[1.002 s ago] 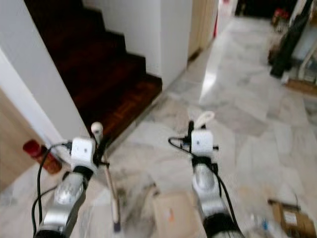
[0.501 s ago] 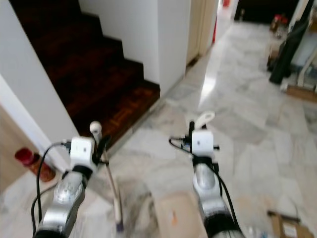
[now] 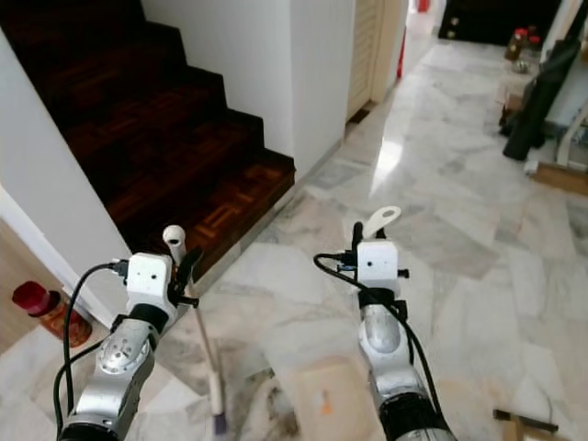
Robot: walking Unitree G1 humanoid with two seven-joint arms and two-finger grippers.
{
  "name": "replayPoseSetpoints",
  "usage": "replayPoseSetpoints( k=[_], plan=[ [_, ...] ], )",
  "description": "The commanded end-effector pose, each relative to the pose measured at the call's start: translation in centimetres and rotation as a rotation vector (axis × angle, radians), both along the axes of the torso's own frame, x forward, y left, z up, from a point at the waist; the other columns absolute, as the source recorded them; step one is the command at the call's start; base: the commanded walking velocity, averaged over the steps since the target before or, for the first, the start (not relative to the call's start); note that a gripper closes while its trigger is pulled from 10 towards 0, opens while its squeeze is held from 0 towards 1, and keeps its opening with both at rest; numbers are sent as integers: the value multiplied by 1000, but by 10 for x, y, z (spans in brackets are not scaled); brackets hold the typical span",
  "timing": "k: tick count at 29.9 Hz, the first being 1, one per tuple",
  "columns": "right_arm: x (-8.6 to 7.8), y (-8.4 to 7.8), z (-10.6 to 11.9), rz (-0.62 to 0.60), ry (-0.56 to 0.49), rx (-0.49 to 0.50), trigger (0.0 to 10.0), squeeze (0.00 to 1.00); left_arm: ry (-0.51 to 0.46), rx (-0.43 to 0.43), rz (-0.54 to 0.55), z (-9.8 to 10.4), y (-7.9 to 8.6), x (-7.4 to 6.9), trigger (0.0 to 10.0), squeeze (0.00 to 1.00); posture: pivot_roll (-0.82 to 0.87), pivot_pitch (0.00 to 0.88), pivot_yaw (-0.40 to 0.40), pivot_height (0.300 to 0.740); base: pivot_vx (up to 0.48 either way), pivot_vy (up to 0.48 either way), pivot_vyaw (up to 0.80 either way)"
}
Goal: Sweep floor
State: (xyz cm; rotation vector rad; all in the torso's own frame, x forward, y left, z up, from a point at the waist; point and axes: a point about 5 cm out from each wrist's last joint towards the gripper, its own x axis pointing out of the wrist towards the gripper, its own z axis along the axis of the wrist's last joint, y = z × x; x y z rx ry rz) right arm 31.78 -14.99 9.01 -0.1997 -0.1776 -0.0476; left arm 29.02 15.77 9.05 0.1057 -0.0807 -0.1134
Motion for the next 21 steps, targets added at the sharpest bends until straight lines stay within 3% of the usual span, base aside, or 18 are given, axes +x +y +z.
replayPoseSetpoints(
  k=[1, 21],
  plan=[
    [3, 5, 10, 10, -43, 30, 10000, 0, -61, 9, -5, 14, 0, 4, 10000, 0, 89, 0, 41, 740, 292, 0, 0],
    [4, 6, 12, 24, -60, 38, 10000, 0, -60, 2, -5, 14, -2, 6, 10000, 0, 80, 7, 41, 740, 289, 0, 0]
  ],
)
